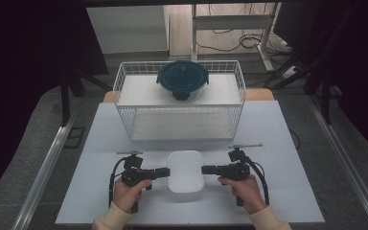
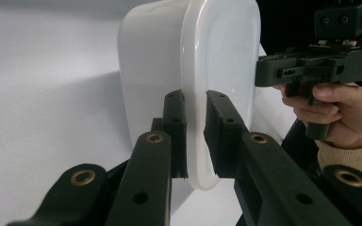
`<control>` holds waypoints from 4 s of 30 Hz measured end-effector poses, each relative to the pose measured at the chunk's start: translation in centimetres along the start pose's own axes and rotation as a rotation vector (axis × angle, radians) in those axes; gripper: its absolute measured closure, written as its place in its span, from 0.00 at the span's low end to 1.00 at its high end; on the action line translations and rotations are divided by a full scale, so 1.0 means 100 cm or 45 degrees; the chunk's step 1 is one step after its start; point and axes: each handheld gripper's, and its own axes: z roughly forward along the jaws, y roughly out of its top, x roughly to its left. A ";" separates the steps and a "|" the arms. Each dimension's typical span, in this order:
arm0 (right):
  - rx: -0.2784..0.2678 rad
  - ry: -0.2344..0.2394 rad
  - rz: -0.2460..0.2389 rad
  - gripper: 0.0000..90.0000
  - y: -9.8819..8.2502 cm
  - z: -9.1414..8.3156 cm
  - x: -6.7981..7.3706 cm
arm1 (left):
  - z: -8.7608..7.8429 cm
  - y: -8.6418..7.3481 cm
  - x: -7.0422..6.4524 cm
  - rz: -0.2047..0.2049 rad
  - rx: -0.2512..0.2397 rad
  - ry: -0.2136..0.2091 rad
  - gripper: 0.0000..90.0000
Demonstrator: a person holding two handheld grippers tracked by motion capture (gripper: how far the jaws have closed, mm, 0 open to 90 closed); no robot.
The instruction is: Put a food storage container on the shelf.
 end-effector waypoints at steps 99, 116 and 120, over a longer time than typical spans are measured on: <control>-0.207 -0.002 -0.425 0.89 0.108 -0.077 0.128 | -0.093 0.110 -0.101 0.328 -0.227 0.012 0.88; -0.211 -0.013 -0.452 0.89 0.136 -0.081 0.142 | -0.102 0.136 -0.102 0.316 -0.245 0.005 0.88; -0.218 -0.008 -0.458 0.89 0.144 -0.082 0.144 | -0.106 0.145 -0.107 0.339 -0.248 0.023 0.88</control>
